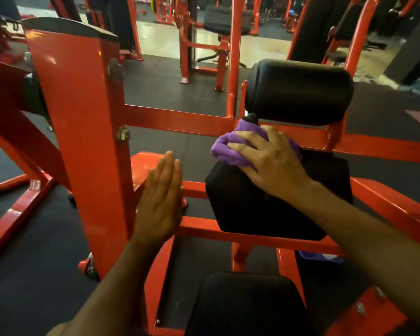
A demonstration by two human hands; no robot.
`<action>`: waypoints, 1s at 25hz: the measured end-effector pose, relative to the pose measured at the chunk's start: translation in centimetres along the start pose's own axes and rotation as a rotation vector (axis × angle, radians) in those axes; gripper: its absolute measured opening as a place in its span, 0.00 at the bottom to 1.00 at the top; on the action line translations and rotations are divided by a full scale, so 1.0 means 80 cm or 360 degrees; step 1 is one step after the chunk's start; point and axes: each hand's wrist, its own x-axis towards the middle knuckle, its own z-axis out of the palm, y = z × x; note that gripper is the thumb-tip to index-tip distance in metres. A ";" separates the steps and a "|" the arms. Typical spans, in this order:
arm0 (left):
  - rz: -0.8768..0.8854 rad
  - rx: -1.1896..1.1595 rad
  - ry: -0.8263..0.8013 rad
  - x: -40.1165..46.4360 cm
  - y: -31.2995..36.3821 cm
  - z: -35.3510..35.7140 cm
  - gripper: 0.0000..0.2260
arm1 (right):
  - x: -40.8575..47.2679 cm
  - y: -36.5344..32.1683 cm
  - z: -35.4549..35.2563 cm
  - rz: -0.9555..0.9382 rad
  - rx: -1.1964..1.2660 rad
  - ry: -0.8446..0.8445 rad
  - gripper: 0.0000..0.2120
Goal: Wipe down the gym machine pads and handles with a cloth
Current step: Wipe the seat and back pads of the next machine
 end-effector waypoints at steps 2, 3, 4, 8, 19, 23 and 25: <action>0.0046 -0.0264 -0.0118 0.027 0.027 0.024 0.31 | -0.013 -0.011 0.025 0.0120 -0.0012 -0.0053 0.28; 0.0028 -0.0351 -0.0151 0.038 0.035 0.037 0.30 | -0.022 -0.020 0.036 0.0139 -0.0020 -0.0016 0.29; -0.0010 -0.0414 -0.0171 0.045 0.039 0.050 0.28 | -0.037 -0.026 0.045 0.0100 -0.0020 0.0054 0.27; 0.0055 -0.0540 -0.0299 0.034 0.034 0.074 0.26 | -0.119 -0.035 0.077 -0.0213 0.0046 0.0288 0.22; 0.0392 -0.0081 -0.0180 0.094 0.089 0.093 0.27 | -0.136 0.094 0.008 0.0876 0.0322 0.0815 0.30; 0.0485 0.0263 -0.0221 0.081 0.118 0.121 0.28 | -0.203 0.087 0.052 0.1066 0.0255 0.0577 0.29; 0.0463 0.0331 -0.0186 0.077 0.118 0.128 0.27 | -0.188 0.099 0.067 0.1109 0.0232 0.0548 0.27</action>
